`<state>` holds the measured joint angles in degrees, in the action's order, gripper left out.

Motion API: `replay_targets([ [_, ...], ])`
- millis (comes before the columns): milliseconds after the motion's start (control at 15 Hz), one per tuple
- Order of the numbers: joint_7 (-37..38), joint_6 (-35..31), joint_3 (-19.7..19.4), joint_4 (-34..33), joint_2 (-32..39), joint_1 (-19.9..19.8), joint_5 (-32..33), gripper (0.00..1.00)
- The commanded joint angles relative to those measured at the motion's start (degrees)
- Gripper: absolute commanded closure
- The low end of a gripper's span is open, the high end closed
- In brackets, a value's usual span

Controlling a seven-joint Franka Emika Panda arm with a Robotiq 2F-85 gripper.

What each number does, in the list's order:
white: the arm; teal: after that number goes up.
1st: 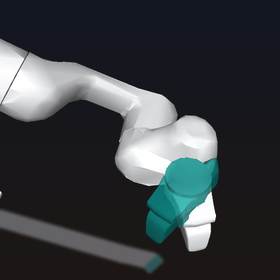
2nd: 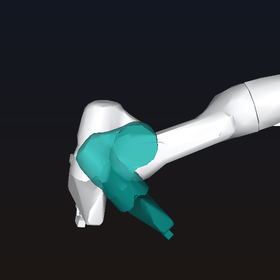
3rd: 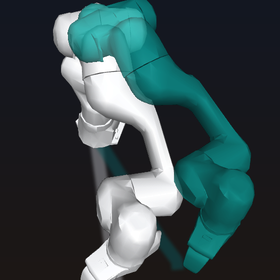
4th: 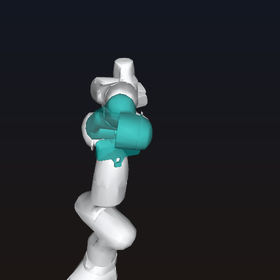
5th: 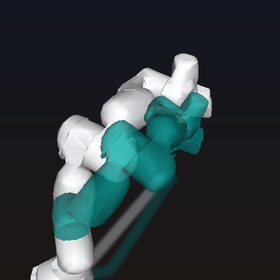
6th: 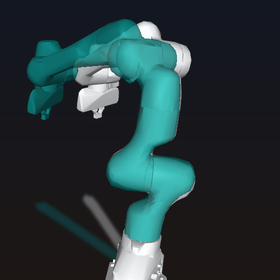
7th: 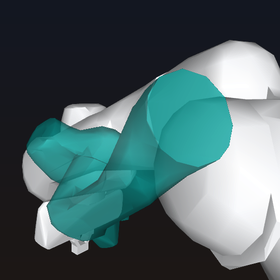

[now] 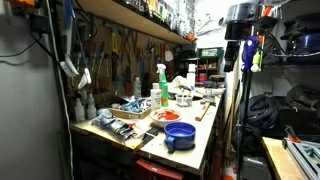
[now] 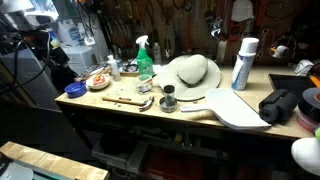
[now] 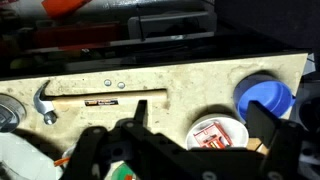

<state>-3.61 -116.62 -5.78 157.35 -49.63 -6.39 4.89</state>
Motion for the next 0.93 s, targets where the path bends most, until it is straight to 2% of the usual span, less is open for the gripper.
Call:
replay_targets([
  [0,0.03,0.17,0.00,-0.13,0.01,0.04,-0.01,0.00],
  [267,0.03,0.17,0.00,-0.13,0.01,0.04,-0.01,0.00],
  [533,3.37,-7.51,0.19,-0.83,6.01,1.10,-3.74,0.00],
  [867,5.68,-14.34,1.61,-3.76,16.25,-0.58,-1.46,0.00],
])
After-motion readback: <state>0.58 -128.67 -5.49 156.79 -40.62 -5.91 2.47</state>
